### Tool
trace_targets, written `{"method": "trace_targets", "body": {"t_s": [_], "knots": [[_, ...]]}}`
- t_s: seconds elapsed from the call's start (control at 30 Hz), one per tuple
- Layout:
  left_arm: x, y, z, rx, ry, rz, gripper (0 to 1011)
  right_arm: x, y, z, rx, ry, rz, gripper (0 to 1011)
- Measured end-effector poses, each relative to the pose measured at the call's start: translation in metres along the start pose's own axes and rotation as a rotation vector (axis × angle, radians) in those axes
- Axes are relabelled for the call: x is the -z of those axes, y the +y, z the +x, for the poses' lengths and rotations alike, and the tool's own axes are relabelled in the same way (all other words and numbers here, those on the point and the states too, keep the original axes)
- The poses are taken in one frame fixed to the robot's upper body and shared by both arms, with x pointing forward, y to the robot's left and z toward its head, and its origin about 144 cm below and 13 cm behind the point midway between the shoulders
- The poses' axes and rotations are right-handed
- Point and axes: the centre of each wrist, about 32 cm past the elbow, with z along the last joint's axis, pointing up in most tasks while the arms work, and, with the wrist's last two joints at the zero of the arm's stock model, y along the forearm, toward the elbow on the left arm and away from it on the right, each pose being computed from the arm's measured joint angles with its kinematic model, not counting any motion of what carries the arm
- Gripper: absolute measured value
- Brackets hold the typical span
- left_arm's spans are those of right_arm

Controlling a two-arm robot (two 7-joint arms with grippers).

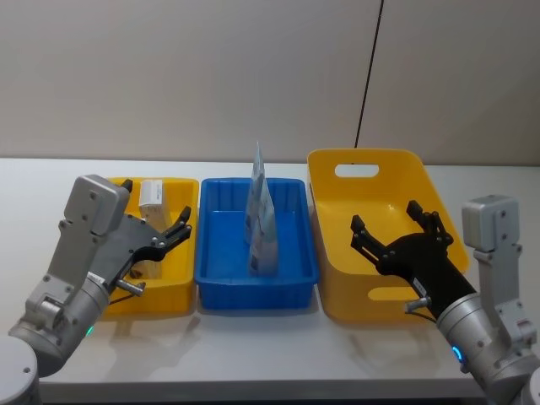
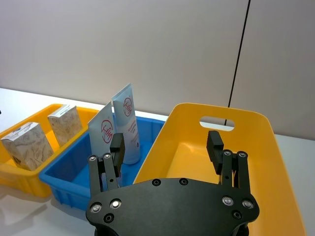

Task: Bimanual collaborative sorting of washing and personal care products

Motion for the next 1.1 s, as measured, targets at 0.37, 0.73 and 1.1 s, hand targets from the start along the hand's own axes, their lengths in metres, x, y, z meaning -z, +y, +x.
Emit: {"method": "trace_targets", "body": {"t_s": [0.37, 0.73, 1.1], "knots": [[0.0, 0.0, 0.0, 0.0, 0.0, 0.0, 1001, 0.0, 0.0, 0.0, 0.0, 0.0, 0.0, 1002], [0.0, 0.0, 0.0, 0.0, 0.0, 0.0, 1001, 0.0, 0.0, 0.0, 0.0, 0.0, 0.0, 1002], [0.0, 0.0, 0.0, 0.0, 0.0, 0.0, 1001, 0.0, 0.0, 0.0, 0.0, 0.0, 0.0, 1002]]}}
